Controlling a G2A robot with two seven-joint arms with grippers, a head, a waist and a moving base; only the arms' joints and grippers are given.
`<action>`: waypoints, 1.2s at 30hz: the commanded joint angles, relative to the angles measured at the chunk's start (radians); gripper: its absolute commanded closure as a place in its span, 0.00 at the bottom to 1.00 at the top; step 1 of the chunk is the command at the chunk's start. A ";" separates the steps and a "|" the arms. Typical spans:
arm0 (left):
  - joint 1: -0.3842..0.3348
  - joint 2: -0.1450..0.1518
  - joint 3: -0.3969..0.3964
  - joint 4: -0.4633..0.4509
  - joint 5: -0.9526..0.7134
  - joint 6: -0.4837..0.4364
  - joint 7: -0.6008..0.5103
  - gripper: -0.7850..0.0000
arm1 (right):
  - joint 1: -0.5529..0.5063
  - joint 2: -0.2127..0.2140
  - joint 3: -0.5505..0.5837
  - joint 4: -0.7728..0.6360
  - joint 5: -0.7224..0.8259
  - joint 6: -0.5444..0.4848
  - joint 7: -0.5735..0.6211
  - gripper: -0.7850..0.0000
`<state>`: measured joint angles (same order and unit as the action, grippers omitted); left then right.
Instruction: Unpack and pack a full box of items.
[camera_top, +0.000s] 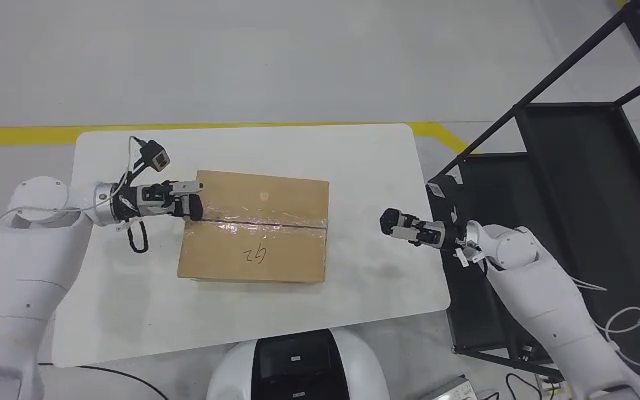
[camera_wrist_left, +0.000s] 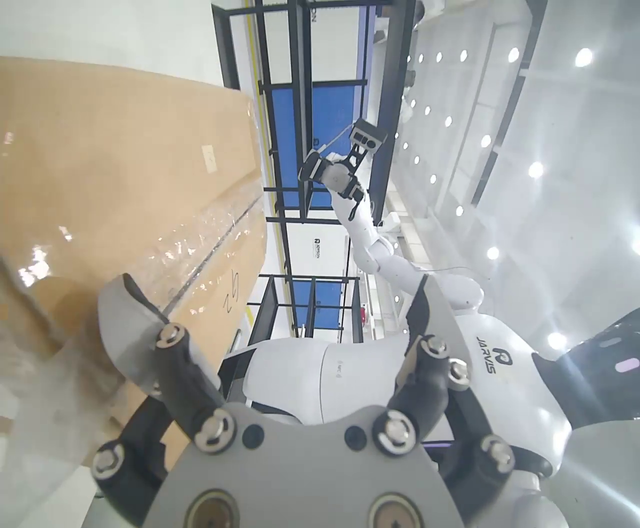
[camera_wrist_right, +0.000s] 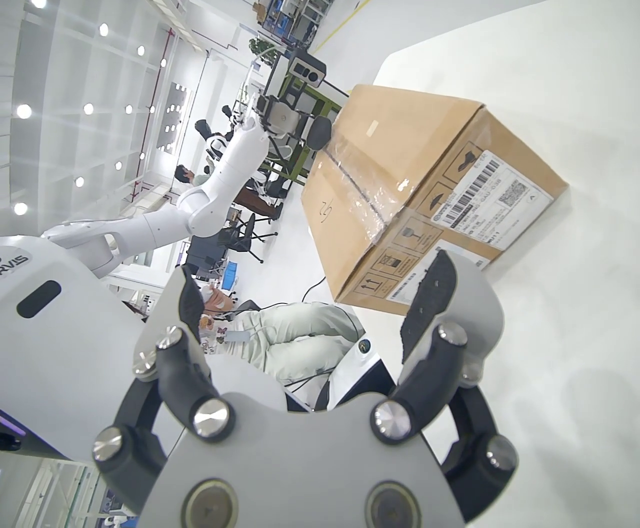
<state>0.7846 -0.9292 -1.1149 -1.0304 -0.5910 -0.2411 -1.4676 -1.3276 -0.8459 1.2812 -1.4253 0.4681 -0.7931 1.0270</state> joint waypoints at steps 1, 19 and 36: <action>0.011 0.008 -0.024 0.006 0.003 0.006 0.007 0.00 | 0.002 0.002 -0.005 0.002 0.002 -0.001 -0.001 0.00; 0.045 0.007 -0.025 0.055 0.041 0.015 0.078 0.00 | 0.021 0.020 -0.047 0.018 0.015 -0.020 -0.020 0.00; 0.047 0.011 -0.114 0.123 -0.070 -0.103 0.092 0.00 | 0.027 0.023 -0.026 0.049 0.005 -0.142 -0.177 0.00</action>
<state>0.8198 -0.9228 -1.2036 -0.9040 -0.6447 -0.3212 -1.3884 -1.3026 -0.8215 1.2511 -1.3838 0.4780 -0.9316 0.8737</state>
